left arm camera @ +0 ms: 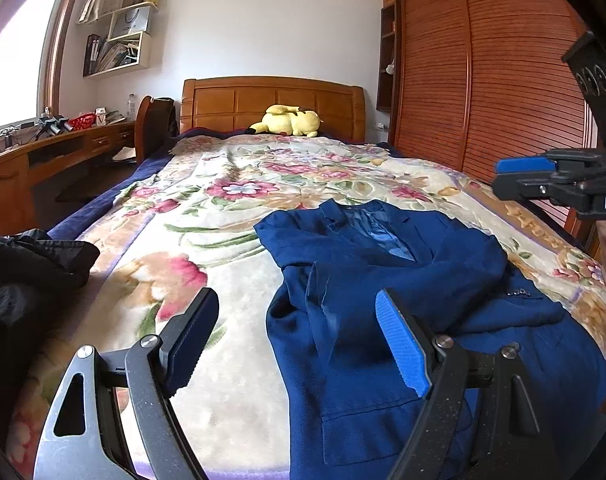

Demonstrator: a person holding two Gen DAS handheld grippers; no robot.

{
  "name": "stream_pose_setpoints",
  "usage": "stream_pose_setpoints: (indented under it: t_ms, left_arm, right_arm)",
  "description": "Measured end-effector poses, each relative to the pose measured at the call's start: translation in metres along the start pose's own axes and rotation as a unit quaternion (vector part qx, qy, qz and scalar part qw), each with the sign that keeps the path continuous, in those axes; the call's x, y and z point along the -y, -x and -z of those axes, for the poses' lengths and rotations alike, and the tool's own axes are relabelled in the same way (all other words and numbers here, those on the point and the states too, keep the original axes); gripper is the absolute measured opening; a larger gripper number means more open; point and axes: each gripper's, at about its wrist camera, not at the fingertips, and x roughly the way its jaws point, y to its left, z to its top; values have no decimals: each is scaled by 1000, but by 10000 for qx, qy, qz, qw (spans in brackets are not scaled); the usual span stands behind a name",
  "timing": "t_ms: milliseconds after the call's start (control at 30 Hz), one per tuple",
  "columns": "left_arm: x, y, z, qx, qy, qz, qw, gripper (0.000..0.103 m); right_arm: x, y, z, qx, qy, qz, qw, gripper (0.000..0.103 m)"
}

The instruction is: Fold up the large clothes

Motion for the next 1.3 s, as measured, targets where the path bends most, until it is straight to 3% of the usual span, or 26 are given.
stream_pose_setpoints:
  t_ms: [300,433,867,1067,1233,1300]
  left_arm:
    - [-2,-1,-1,-6,23,-23,10000,82]
    - [-3,-1,0,-13,25,-39,10000,82]
    - [-13,-2,1,-33,97,-158,9998,82]
    - [-18,-3,1,-36,119,-191,9997,82]
    - [-23,-2,2,-50,140,-213,9997,82]
    - [-25,-1,2,-36,148,-223,9996,82]
  right_arm:
    - [6,-49,32,-468,-227,312,9982,54]
    - [10,-87,34,-804,-508,128,9954,54]
    - [-18,-188,-14,-1162,-561,-470,9905,54]
    - [-38,-219,-31,-1315,-355,-746,9879,54]
    - [-41,-229,-28,-1441,-184,-699,9869,54]
    - [-37,-226,-22,-1401,-184,-774,9869,34]
